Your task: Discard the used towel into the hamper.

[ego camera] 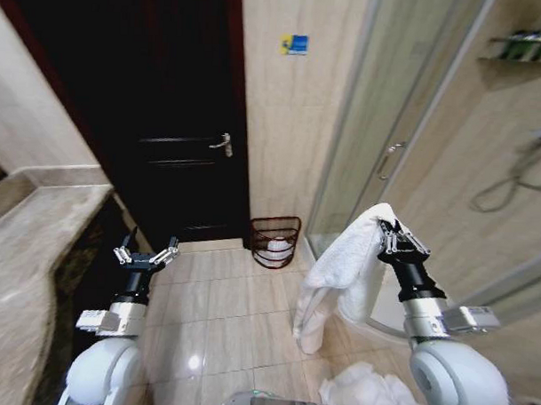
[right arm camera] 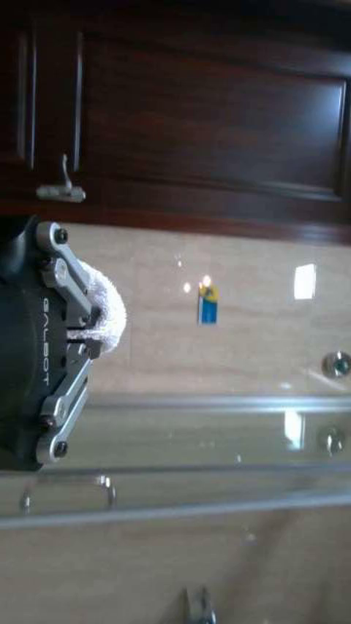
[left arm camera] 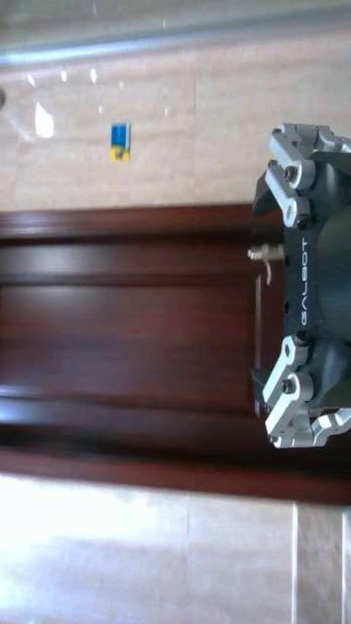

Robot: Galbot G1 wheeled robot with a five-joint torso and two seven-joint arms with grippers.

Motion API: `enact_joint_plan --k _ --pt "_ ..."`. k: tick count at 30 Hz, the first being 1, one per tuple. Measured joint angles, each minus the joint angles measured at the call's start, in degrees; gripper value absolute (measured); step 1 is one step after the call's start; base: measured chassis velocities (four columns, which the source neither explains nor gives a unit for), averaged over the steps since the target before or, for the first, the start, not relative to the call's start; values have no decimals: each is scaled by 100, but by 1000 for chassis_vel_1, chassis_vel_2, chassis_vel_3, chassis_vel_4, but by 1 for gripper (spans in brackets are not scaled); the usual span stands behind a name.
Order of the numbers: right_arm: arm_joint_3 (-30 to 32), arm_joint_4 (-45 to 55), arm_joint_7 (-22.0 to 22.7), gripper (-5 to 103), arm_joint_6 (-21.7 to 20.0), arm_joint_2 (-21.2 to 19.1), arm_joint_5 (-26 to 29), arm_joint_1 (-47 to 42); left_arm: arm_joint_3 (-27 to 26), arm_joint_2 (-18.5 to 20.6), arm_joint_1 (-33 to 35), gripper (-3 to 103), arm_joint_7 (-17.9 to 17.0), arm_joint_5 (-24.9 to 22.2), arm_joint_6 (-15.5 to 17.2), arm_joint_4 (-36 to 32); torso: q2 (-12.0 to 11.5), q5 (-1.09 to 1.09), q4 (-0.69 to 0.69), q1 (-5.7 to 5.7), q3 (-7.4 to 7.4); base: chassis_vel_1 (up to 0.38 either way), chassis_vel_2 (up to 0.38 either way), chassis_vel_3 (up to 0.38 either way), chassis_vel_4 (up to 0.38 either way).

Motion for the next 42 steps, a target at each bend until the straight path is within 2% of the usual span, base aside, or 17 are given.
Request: enact_joint_plan --k 6,26,42 --pt "-20 0 -74 4 4 13 -37 20 44 17 -25 100 -49 -47 -175 29 0 0 -3 0 0 24 37 26 23" --pt "-106 0 -244 4 40 110 -161 43 3 28 -54 100 -27 -59 -239 145 0 0 -3 0 0 -23 21 23 -21" --pt "-140 0 -272 4 69 139 -186 78 -12 14 -64 100 -18 -56 -239 147 0 0 -2 0 0 -89 87 86 -95"
